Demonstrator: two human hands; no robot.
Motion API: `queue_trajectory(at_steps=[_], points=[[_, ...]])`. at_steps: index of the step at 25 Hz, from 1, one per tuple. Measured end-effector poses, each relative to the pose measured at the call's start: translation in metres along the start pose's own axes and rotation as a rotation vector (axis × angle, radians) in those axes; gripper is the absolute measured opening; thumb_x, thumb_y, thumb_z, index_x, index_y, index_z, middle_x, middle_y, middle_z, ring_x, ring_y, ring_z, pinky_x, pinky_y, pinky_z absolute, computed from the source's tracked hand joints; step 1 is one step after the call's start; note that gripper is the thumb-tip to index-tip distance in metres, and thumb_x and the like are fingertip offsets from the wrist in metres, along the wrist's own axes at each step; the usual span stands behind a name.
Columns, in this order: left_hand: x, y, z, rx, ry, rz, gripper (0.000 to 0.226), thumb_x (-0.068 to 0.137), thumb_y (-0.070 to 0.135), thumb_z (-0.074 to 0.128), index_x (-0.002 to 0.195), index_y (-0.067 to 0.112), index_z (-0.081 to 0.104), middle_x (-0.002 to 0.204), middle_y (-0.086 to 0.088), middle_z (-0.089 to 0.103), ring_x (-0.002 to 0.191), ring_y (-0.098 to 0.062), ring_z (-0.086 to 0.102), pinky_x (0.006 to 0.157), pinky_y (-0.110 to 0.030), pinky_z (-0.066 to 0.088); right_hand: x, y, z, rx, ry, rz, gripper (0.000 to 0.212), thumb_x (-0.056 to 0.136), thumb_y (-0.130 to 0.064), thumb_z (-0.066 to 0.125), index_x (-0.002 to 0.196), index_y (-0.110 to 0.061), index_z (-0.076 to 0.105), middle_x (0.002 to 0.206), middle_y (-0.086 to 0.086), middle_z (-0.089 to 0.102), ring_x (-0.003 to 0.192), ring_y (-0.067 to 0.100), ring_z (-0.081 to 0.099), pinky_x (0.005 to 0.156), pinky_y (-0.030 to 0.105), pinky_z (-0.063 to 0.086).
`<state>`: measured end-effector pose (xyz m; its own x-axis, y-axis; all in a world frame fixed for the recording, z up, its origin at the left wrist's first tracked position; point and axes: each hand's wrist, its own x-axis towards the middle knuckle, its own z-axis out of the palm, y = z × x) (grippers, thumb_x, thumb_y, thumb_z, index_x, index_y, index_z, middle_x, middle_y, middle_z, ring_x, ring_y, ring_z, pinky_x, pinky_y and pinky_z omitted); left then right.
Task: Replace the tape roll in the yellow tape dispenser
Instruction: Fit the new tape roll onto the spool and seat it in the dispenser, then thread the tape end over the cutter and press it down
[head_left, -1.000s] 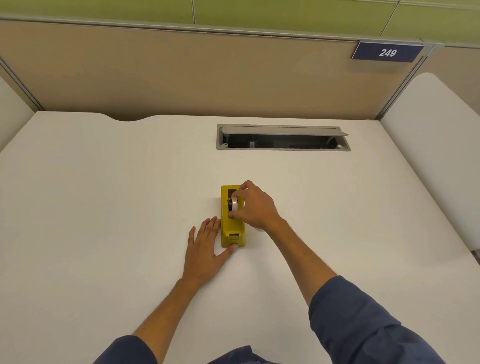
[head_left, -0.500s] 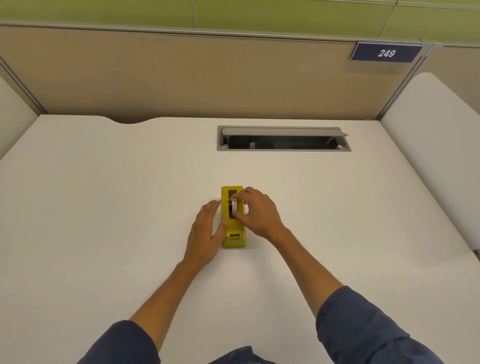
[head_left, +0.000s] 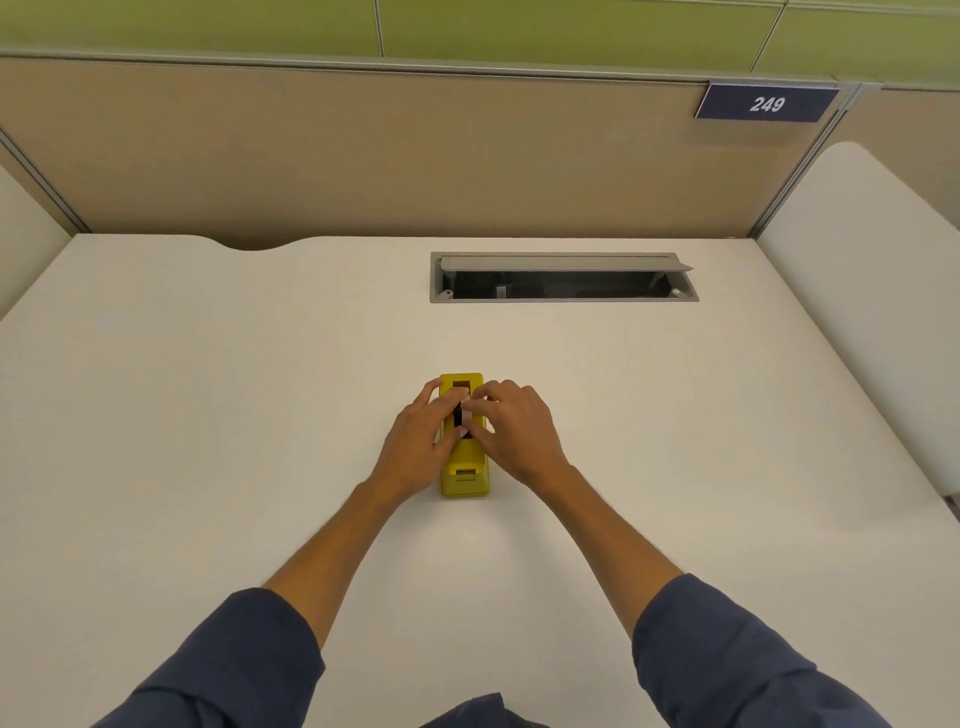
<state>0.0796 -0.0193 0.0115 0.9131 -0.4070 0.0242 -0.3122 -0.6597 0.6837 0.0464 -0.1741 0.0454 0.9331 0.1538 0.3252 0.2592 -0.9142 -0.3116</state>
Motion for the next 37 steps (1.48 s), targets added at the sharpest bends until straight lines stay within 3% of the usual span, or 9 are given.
queue_trajectory(at_steps=[4, 16, 20, 24, 29, 33, 37], points=[[-0.002, 0.003, -0.004, 0.058, -0.020, 0.013, 0.043, 0.094, 0.034, 0.051, 0.136, 0.032, 0.042, 0.155, -0.001, 0.030, 0.130, -0.030, 0.044, 0.105, -0.045, 0.041, -0.004, -0.003, 0.001, -0.106, 0.075, -0.085, 0.011, 0.071, -0.014, 0.084, 0.076, -0.012, 0.074, 0.079, 0.005, 0.071, 0.067, 0.027, 0.063, 0.056, 0.030, 0.046], [0.001, 0.007, -0.014, 0.133, -0.086, 0.013, 0.049, 0.092, 0.040, 0.052, 0.139, 0.030, 0.040, 0.156, -0.002, 0.027, 0.132, -0.030, 0.042, 0.107, -0.047, 0.040, -0.010, 0.000, 0.009, -0.165, 0.079, -0.144, 0.010, 0.075, -0.009, 0.077, 0.075, -0.011, 0.067, 0.075, 0.005, 0.068, 0.062, 0.025, 0.058, 0.052, 0.030, 0.041], [-0.001, 0.005, -0.014, 0.103, -0.095, 0.003, 0.057, 0.093, 0.035, 0.052, 0.145, 0.035, 0.028, 0.157, 0.000, 0.022, 0.134, -0.027, 0.041, 0.104, -0.044, 0.043, -0.010, -0.002, 0.007, -0.126, 0.043, -0.084, 0.012, 0.078, -0.007, 0.075, 0.074, -0.010, 0.064, 0.074, 0.006, 0.065, 0.063, 0.026, 0.057, 0.053, 0.031, 0.041], [-0.006, 0.005, -0.012, 0.028, -0.051, 0.027, 0.052, 0.095, 0.021, 0.049, 0.142, 0.035, 0.033, 0.155, 0.002, 0.028, 0.134, -0.023, 0.041, 0.101, -0.039, 0.045, -0.012, -0.004, 0.007, -0.090, 0.020, -0.038, 0.008, 0.083, -0.008, 0.070, 0.078, -0.009, 0.063, 0.077, 0.007, 0.064, 0.068, 0.027, 0.057, 0.056, 0.032, 0.035], [-0.008, 0.005, -0.012, 0.045, -0.054, 0.011, 0.047, 0.097, 0.021, 0.047, 0.140, 0.036, 0.037, 0.156, 0.002, 0.026, 0.133, -0.024, 0.042, 0.099, -0.040, 0.044, -0.017, -0.007, 0.008, -0.076, -0.036, -0.015, 0.010, 0.094, -0.016, 0.058, 0.092, -0.009, 0.066, 0.090, 0.008, 0.067, 0.082, 0.028, 0.059, 0.064, 0.034, 0.039], [-0.009, 0.006, -0.010, 0.055, -0.048, 0.003, 0.049, 0.097, 0.022, 0.046, 0.143, 0.033, 0.033, 0.156, 0.002, 0.026, 0.133, -0.025, 0.042, 0.101, -0.040, 0.044, -0.023, -0.013, 0.005, -0.058, -0.001, -0.001, 0.005, 0.088, -0.013, 0.067, 0.086, -0.008, 0.069, 0.083, 0.009, 0.069, 0.075, 0.029, 0.062, 0.062, 0.034, 0.044], [-0.010, 0.005, -0.009, 0.051, -0.038, -0.005, 0.050, 0.097, 0.023, 0.047, 0.144, 0.031, 0.032, 0.156, 0.002, 0.026, 0.135, -0.024, 0.041, 0.103, -0.040, 0.043, -0.030, -0.017, 0.006, -0.043, -0.012, 0.021, 0.011, 0.092, -0.018, 0.063, 0.091, -0.010, 0.070, 0.089, 0.008, 0.070, 0.079, 0.028, 0.062, 0.066, 0.036, 0.045]])
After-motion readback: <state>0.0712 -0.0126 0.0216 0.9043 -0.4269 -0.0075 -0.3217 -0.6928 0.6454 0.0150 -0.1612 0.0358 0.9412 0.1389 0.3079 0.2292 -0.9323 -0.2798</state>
